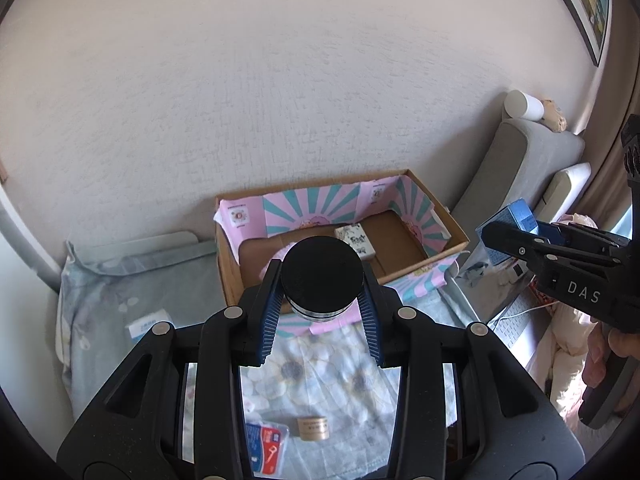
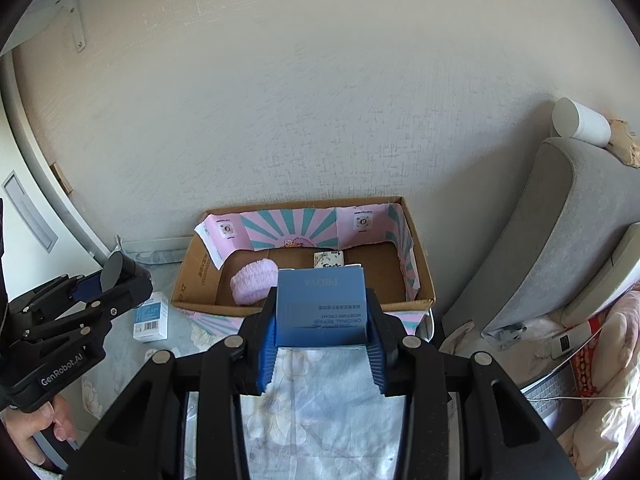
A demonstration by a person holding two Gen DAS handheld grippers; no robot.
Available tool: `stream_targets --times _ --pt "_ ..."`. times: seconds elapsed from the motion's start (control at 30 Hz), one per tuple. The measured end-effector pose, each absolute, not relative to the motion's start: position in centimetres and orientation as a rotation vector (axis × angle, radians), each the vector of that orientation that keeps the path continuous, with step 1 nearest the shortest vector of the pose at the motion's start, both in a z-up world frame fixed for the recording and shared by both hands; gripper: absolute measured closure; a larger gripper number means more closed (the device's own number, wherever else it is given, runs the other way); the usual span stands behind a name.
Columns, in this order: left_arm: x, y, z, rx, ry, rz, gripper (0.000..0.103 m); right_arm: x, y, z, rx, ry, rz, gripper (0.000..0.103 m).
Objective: Organize objects
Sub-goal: 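Lift the black jar and blue box and carry them over the cardboard box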
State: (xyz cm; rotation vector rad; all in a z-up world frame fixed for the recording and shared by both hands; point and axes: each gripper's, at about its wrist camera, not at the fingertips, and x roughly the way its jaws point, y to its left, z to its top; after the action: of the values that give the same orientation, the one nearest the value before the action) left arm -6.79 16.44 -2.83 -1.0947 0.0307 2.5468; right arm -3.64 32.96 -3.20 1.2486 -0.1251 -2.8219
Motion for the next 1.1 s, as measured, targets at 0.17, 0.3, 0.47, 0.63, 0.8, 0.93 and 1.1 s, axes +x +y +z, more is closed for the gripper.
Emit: stream_targets --times 0.17,0.3,0.47,0.63,0.8,0.93,1.1 --pt "-9.7 16.3 -3.1 -1.122 0.018 2.517 0.070 -6.3 32.8 -3.0 1.270 -0.100 -2.818 0.068" --pt "-12.6 16.5 -3.8 -1.157 0.014 2.479 0.070 -8.9 32.7 -3.1 1.288 -0.093 -2.809 0.068" --pt "-16.6 16.8 -5.4 -1.225 0.019 2.429 0.070 -12.8 32.4 -4.0 1.330 -0.082 -2.777 0.068" --pt "-20.0 17.7 -7.5 -1.302 0.044 2.361 0.070 -16.7 32.3 -6.4 1.445 -0.065 -2.717 0.068" --pt "-22.2 18.7 -10.6 -1.382 0.107 2.292 0.070 -18.9 32.7 -9.4 1.562 -0.066 -2.664 0.068" --pt "-22.8 19.7 -12.6 -1.427 0.164 2.246 0.070 -19.8 32.9 -11.8 1.647 -0.068 -2.621 0.068" --pt "-22.8 20.2 -14.8 -1.480 0.168 2.192 0.070 -20.0 33.2 -14.2 1.730 -0.077 -2.572 0.068"
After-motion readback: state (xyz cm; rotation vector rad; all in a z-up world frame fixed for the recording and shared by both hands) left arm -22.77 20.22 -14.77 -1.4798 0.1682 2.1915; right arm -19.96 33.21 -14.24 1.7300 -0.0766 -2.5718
